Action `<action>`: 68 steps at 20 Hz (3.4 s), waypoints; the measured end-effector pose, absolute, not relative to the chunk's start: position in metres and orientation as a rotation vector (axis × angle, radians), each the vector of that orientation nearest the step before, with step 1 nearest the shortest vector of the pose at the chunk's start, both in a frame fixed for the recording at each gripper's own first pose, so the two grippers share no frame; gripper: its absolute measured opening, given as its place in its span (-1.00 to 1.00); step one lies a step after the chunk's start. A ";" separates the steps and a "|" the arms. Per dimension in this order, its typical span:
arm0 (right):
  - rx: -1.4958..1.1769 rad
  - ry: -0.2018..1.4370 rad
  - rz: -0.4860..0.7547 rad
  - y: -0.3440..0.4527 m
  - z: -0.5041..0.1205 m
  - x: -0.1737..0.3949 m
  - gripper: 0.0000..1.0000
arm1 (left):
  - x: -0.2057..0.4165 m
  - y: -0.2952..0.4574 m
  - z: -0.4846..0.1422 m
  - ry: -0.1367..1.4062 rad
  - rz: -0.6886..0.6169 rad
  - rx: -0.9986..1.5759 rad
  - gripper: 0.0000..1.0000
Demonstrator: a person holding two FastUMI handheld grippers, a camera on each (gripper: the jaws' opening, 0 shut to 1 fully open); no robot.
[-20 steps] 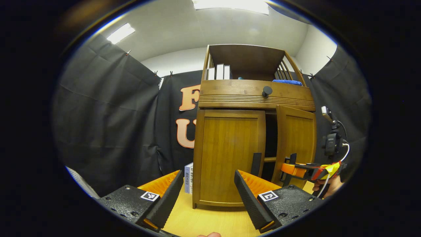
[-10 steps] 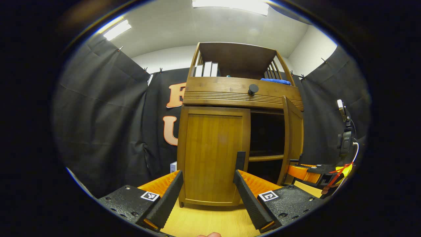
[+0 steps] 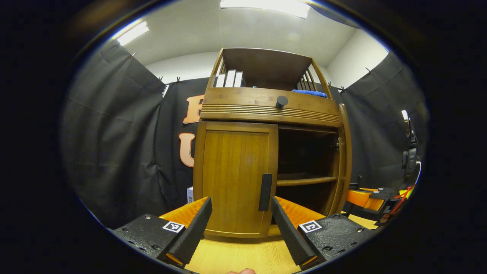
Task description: Open the right door of the double-door shoe cabinet with the right hand, and open the left door with the left hand.
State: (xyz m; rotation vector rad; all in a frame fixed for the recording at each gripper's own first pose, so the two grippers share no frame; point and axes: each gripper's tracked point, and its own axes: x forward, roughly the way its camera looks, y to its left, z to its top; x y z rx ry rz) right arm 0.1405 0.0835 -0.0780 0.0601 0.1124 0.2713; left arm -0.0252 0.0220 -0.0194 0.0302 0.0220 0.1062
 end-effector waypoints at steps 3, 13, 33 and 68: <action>0.048 0.112 0.237 0.068 -0.074 0.136 -0.47 | -0.024 0.019 -0.021 0.022 0.099 0.014 0.83; 0.023 0.110 0.118 0.025 -0.071 0.123 -0.48 | -0.018 0.013 -0.027 0.030 0.074 -0.004 0.83; -0.053 0.102 0.171 -0.068 -0.062 0.132 -0.62 | -0.010 0.023 -0.038 0.034 0.059 0.024 0.83; 0.036 0.126 0.090 0.010 -0.049 0.039 1.00 | 0.084 -0.033 -0.051 0.067 -0.115 -0.053 0.83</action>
